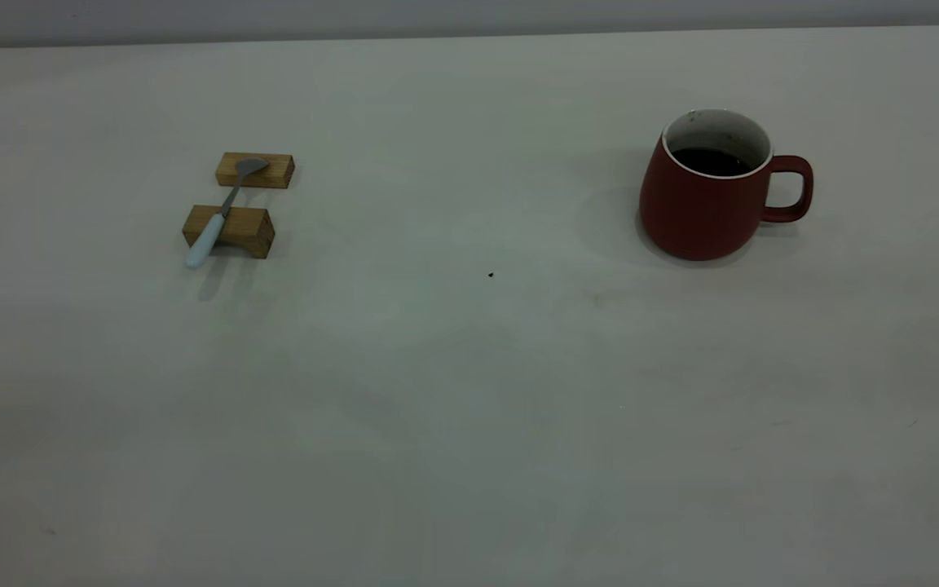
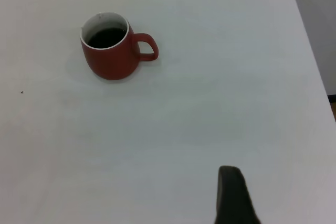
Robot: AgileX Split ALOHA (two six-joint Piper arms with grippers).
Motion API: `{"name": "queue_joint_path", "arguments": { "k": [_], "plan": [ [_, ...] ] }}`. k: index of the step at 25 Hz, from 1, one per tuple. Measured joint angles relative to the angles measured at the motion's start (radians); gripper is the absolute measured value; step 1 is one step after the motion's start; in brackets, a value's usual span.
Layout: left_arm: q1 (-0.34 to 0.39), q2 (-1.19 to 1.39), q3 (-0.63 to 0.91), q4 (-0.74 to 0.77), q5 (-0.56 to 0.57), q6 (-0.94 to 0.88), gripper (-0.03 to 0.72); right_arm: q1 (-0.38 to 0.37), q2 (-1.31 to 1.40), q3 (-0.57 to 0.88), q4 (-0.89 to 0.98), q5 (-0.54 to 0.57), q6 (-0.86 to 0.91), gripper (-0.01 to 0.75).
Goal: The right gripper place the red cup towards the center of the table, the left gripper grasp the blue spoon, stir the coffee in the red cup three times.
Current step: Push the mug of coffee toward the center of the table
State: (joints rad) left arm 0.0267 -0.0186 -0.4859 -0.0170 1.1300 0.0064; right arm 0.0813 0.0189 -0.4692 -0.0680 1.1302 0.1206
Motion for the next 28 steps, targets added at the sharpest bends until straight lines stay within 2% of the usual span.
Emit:
{"name": "queue_joint_path", "arguments": {
  "k": [18, 23, 28],
  "plan": [
    [0.0, 0.0, 0.0, 0.0, 0.0, -0.001, 0.544, 0.0, 0.042, -0.007, 0.03, -0.013, 0.0, 0.523],
    [0.0, 0.0, 0.0, 0.0, 0.0, -0.001, 0.544, 0.0, 0.244, -0.024, 0.079, -0.158, -0.039, 0.594],
    [0.0, 0.0, 0.0, 0.0, 0.0, -0.001, 0.544, 0.0, 0.567, -0.024, 0.093, -0.333, -0.136, 0.605]
  ]
}}
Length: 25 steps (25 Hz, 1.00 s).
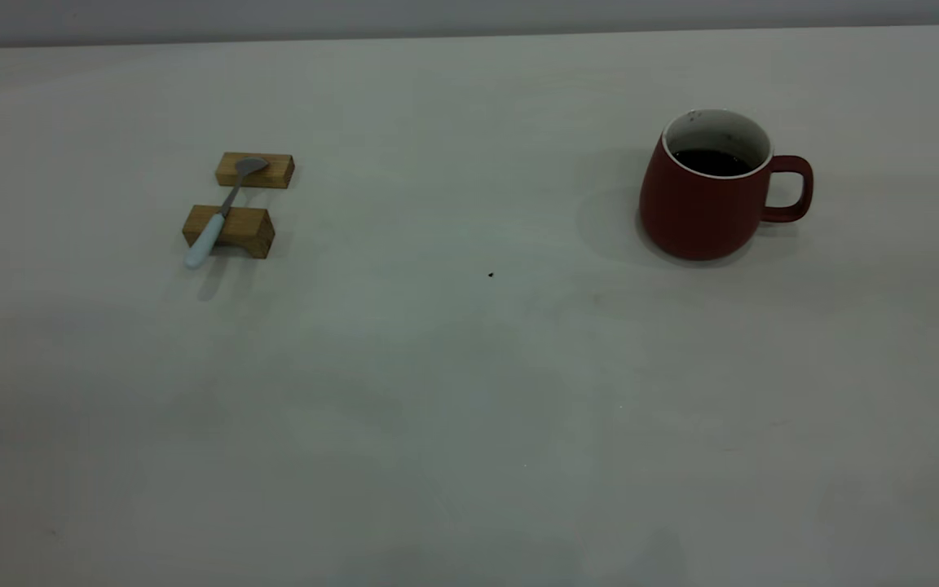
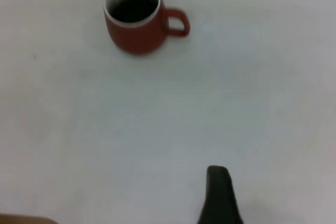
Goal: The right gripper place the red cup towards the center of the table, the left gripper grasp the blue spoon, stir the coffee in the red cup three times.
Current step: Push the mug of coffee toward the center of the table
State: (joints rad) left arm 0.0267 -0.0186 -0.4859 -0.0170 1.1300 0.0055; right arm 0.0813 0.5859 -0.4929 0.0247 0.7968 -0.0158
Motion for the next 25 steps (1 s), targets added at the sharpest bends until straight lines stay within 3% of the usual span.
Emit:
{"name": "queue_joint_path", "arguments": {
  "k": [5, 12, 21, 25],
  "plan": [
    [0.0, 0.0, 0.0, 0.0, 0.0, 0.0, 0.544, 0.0, 0.308, -0.041, 0.001, -0.131, -0.099, 0.596],
    [0.0, 0.0, 0.0, 0.0, 0.0, 0.0, 0.544, 0.0, 0.67, -0.209, 0.056, -0.209, -0.271, 0.591],
    [0.0, 0.0, 0.0, 0.0, 0.0, 0.0, 0.544, 0.0, 1.019, -0.377, 0.364, -0.254, -0.825, 0.591],
    [0.0, 0.0, 0.0, 0.0, 0.0, 0.001, 0.544, 0.0, 1.108, -0.404, 0.502, -0.262, -0.944, 0.591]
  ]
}}
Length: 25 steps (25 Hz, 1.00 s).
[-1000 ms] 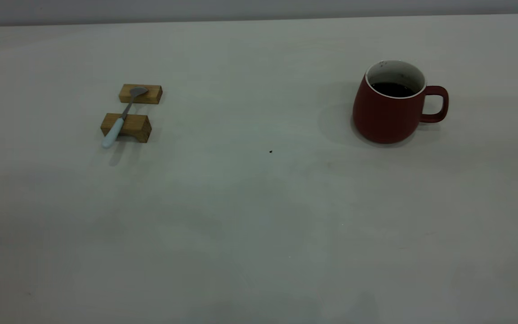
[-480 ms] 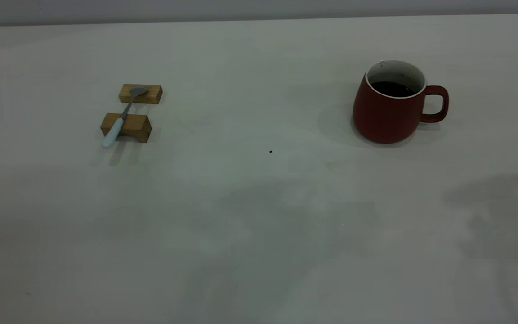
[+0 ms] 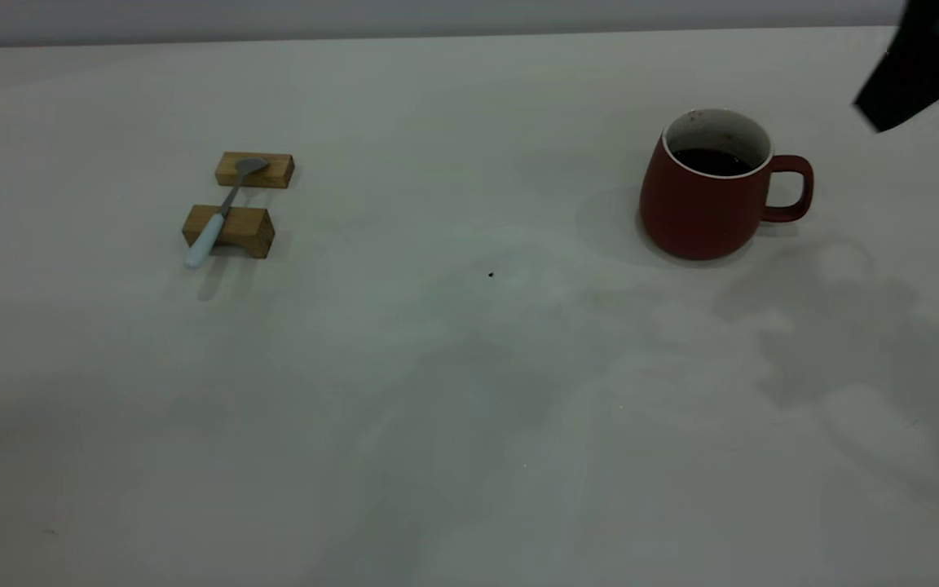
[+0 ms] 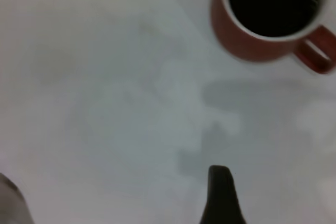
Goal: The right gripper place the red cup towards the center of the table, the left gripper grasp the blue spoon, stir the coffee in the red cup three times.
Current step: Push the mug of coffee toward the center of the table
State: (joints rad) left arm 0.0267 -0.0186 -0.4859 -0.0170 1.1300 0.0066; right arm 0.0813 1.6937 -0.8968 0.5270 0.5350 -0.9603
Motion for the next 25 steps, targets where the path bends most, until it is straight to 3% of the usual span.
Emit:
{"name": "queue_joint_path", "arguments": {
  "k": [5, 13, 25],
  "plan": [
    [0.0, 0.0, 0.0, 0.0, 0.0, 0.0, 0.544, 0.0, 0.09, -0.051, 0.06, 0.019, -0.019, 0.591],
    [0.0, 0.0, 0.0, 0.0, 0.001, 0.0, 0.544, -0.044, 0.232, -0.151, -0.113, 0.009, -0.231, 0.591],
    [0.0, 0.0, 0.0, 0.0, 0.001, 0.0, 0.544, -0.071, 0.317, -0.21, -0.114, 0.135, -0.27, 0.591]
  ]
}}
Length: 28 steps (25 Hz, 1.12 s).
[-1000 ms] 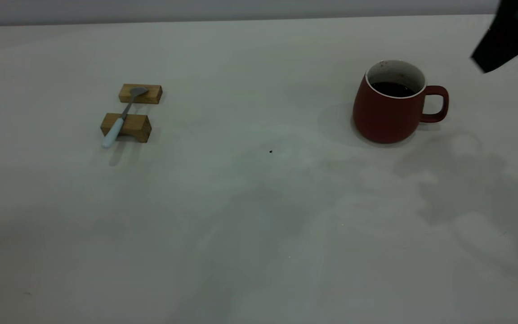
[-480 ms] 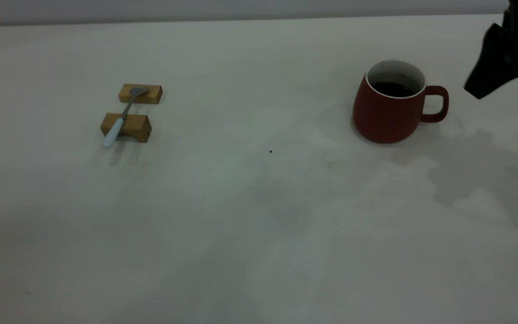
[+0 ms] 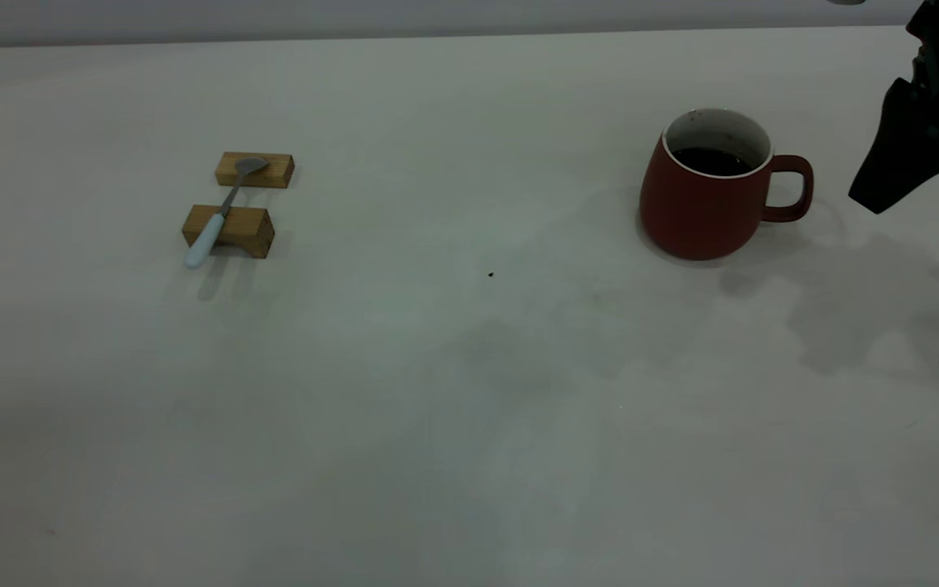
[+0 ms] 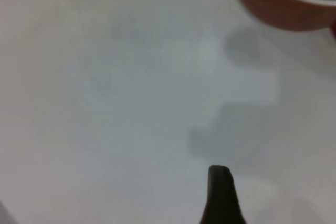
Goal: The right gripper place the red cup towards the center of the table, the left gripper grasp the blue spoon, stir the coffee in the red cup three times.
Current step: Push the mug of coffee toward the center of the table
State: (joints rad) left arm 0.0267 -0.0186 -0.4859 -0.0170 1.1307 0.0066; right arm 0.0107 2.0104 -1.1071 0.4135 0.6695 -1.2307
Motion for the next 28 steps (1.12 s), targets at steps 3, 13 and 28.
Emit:
{"name": "queue_joint_path", "arguments": {
  "k": [3, 13, 28],
  "plan": [
    [0.0, 0.0, 0.0, 0.0, 0.0, -0.001, 0.544, 0.0, 0.0, 0.0, -0.023, -0.002, -0.061, 0.591],
    [0.0, 0.0, 0.0, 0.0, 0.0, -0.001, 0.544, -0.018, 0.153, -0.143, -0.048, -0.07, -0.494, 0.515],
    [0.0, 0.0, 0.0, 0.0, 0.0, -0.001, 0.544, -0.018, 0.352, -0.37, -0.049, -0.027, -0.529, 0.39]
  ]
}}
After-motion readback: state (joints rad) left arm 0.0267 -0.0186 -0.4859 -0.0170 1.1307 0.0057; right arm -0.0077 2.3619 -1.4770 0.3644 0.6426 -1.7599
